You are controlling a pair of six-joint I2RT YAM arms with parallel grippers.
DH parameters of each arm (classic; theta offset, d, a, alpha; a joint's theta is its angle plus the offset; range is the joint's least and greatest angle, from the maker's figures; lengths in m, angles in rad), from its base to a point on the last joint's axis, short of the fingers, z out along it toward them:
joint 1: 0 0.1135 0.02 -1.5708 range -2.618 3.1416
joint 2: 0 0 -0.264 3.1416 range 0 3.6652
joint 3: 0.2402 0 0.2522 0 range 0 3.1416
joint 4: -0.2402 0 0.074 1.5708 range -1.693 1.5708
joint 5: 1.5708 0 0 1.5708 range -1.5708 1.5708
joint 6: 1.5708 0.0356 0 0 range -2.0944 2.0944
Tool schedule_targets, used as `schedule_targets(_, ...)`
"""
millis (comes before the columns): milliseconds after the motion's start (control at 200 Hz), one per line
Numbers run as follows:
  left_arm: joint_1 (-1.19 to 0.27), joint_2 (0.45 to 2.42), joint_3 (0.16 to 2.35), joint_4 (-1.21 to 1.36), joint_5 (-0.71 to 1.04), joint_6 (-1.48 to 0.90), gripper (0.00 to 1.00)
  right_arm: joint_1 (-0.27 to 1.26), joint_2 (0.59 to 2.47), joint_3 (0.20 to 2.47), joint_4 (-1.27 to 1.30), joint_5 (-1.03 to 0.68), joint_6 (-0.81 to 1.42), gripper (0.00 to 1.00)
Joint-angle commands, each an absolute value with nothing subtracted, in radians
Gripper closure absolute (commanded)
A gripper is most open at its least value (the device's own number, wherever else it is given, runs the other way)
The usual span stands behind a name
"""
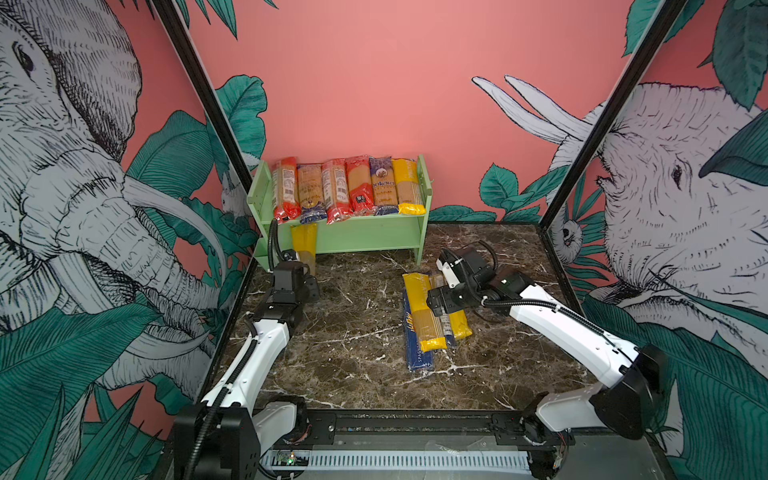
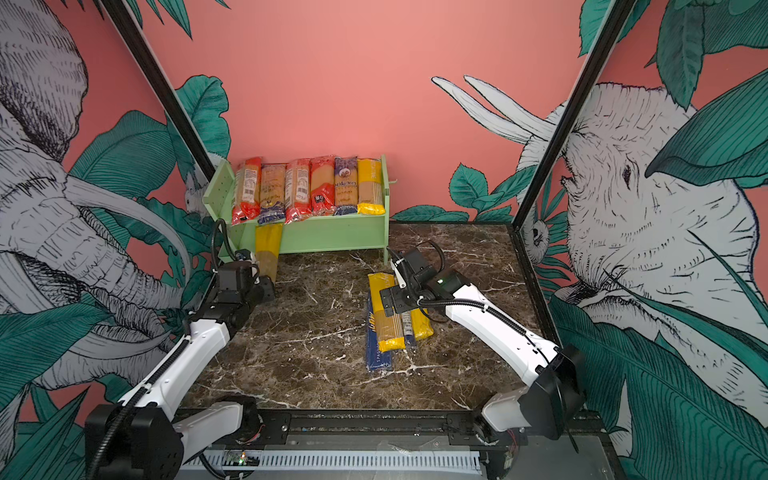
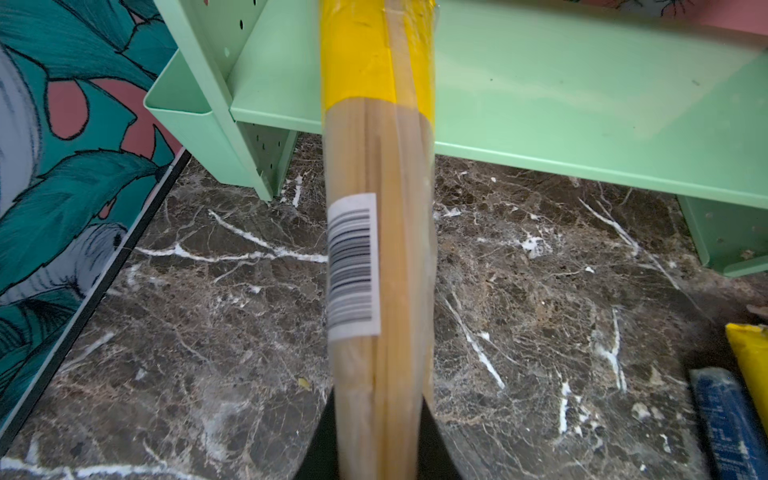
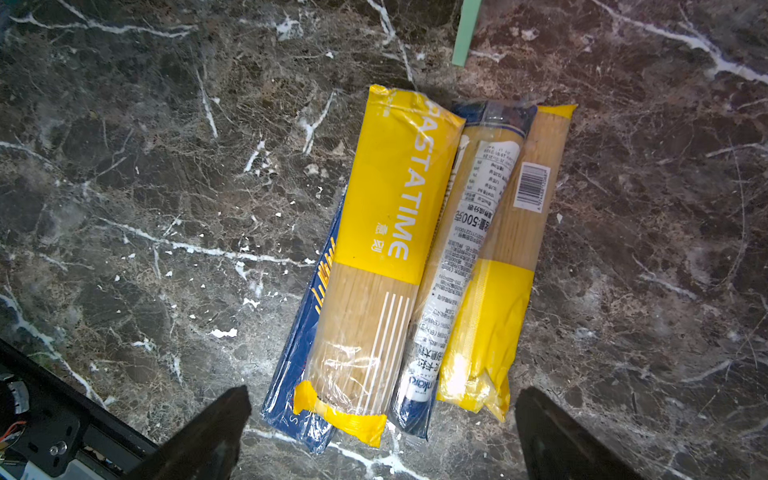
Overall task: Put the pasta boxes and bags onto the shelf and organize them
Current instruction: 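Lift the yellow pack upright with the left gripper toward the shelf, then set the yellow pack upright on the lower shelf tier, open left gripper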
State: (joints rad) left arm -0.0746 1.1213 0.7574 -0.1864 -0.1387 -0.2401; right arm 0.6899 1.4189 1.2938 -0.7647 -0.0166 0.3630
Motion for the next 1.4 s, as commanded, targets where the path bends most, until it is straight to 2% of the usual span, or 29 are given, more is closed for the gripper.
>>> schedule_targets(0,-0.033,1.126,0.840,0.072,-0.114,-0.199,1.00,0.675,1.427,1.341,-0.728,-0.039,0.347,0.01)
schedule_targets(680,0.021,1.323,0.964,0.169,-0.084,-0.111,1.00,0.628,1.472,1.375,-0.729,-0.048,0.315,0.01)
schedule_targets(1210,0.061,1.427,1.038,0.182,-0.085,-0.089,1.00,0.609,1.437,1.384,-0.769,-0.031,0.281,0.01)
schedule_targets(1395,0.071,1.437,1.054,0.169,-0.094,-0.083,0.63,0.607,1.443,1.395,-0.774,-0.038,0.276,0.01)
